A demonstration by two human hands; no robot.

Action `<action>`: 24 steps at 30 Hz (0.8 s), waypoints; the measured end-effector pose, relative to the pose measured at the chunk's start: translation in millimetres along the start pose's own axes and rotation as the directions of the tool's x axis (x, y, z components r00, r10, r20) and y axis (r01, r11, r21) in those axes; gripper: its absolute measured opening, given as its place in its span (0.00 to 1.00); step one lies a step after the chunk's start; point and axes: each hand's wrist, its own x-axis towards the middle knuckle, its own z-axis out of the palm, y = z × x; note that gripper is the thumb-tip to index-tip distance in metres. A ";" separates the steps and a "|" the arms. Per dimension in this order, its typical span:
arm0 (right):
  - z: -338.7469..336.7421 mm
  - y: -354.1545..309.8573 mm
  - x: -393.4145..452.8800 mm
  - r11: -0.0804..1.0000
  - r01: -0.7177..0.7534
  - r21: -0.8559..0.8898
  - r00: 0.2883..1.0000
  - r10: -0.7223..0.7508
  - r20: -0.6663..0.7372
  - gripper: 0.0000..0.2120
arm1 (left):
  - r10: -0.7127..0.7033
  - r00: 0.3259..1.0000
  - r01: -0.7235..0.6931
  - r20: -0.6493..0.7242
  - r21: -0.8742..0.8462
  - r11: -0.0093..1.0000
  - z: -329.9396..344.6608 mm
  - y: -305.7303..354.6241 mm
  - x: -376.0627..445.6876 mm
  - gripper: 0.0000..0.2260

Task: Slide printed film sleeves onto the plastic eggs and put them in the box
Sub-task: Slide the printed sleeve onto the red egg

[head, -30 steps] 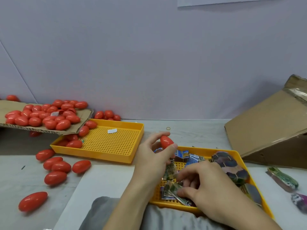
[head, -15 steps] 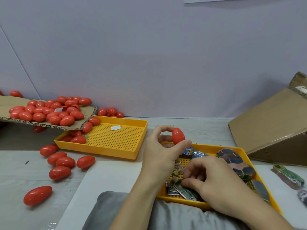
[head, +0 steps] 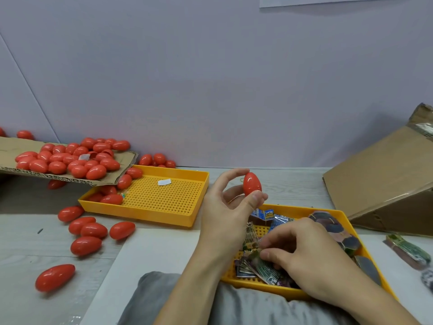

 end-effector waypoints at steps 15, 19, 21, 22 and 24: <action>0.0 -4.9 -2.9 0.994 0.074 -0.085 0.990 -0.064 0.123 0.13 | -0.173 0.984 0.172 0.028 -0.362 0.916 -0.3 2.8 2.8 0.14; 0.6 -6.6 -3.3 0.987 0.089 -0.138 0.989 -0.071 0.130 0.12 | -0.118 0.993 0.116 0.009 -0.252 0.961 0.3 0.8 1.2 0.19; -0.2 -6.9 -4.1 0.985 0.094 -0.146 0.989 -0.076 0.126 0.12 | -0.124 0.992 0.120 0.003 -0.272 0.955 1.0 0.8 1.8 0.16; -0.8 -6.9 -4.7 0.985 0.098 -0.142 0.989 -0.080 0.126 0.11 | -0.149 0.989 0.145 0.013 -0.338 0.930 1.4 2.3 2.1 0.13; -2.4 -6.6 -5.4 0.986 0.116 -0.121 0.987 -0.101 0.121 0.07 | -0.212 0.976 0.207 0.042 -0.468 0.859 0.7 5.7 3.2 0.13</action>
